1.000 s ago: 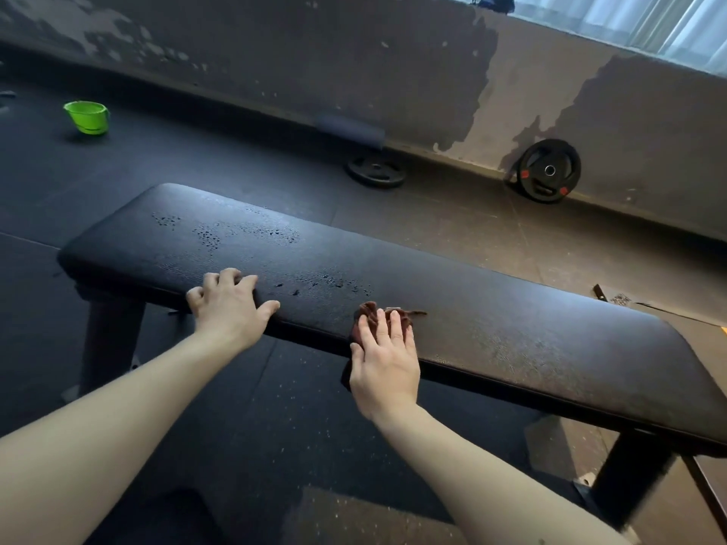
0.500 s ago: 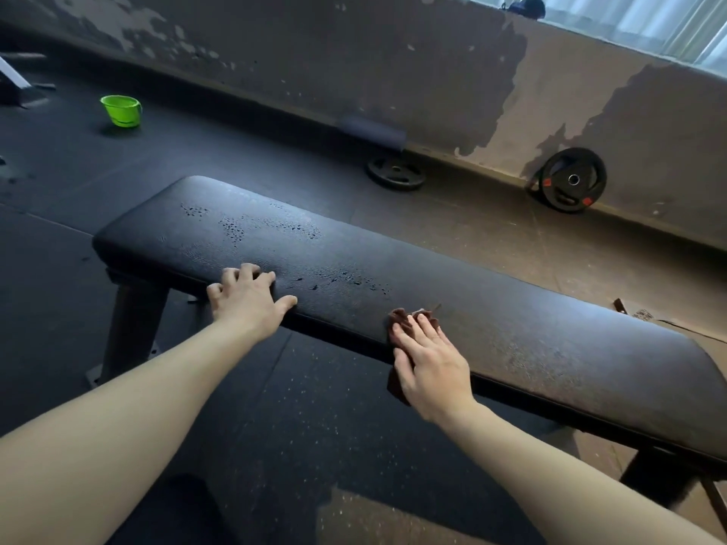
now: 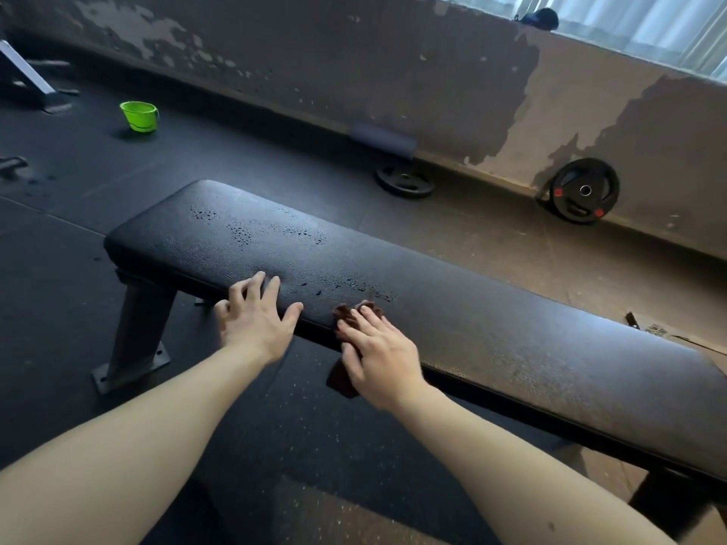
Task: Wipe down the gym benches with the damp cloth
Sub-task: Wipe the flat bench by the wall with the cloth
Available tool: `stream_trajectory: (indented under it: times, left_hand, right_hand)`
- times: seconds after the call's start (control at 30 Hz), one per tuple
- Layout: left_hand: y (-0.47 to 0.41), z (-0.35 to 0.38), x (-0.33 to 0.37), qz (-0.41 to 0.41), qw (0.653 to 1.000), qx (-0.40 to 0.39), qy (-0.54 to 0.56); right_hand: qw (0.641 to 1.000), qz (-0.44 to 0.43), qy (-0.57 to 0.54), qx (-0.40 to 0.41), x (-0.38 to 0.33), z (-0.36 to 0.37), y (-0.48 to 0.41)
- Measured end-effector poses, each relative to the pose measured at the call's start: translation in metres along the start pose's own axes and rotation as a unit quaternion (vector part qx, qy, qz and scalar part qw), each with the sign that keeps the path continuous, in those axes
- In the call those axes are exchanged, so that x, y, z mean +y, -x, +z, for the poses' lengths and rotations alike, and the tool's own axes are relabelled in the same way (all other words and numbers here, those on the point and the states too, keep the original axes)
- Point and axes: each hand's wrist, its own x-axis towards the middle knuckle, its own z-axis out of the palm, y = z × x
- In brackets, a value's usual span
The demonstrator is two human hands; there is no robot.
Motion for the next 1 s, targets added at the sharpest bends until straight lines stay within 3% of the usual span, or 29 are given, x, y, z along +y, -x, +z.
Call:
stream_trajectory:
  times: [0.2,0.33,0.57,0.67,0.8,1.0]
  left_hand:
    - [0.001,0.007,-0.003,0.005,1.0,0.016,0.005]
    - [0.0,0.009,-0.003,0.002,1.0,0.019,0.013]
    - [0.0,0.004,-0.001,0.0,1.0,0.013,0.006]
    - [-0.007,-0.005,0.001,0.007,0.999,-0.016,-0.033]
    - [-0.026,-0.025,0.006,0.024,0.993,-0.054,-0.105]
    - [-0.037,-0.03,0.008,0.026,0.991,-0.115,-0.056]
  right_hand:
    - [0.996,0.069,0.058,0.006,0.051,-0.021,0.039]
    - [0.989,0.114,0.092,-0.02,0.022,-0.013,0.02]
    - [0.993,0.086,0.029,-0.078,-0.017,-0.005,-0.03]
    - [0.993,0.089,0.021,-0.072,0.01,-0.016,-0.016]
    - [0.979,0.161,0.073,-0.102,0.053,-0.042,0.005]
    - [0.964,0.222,0.091,-0.115,0.037,-0.027,-0.021]
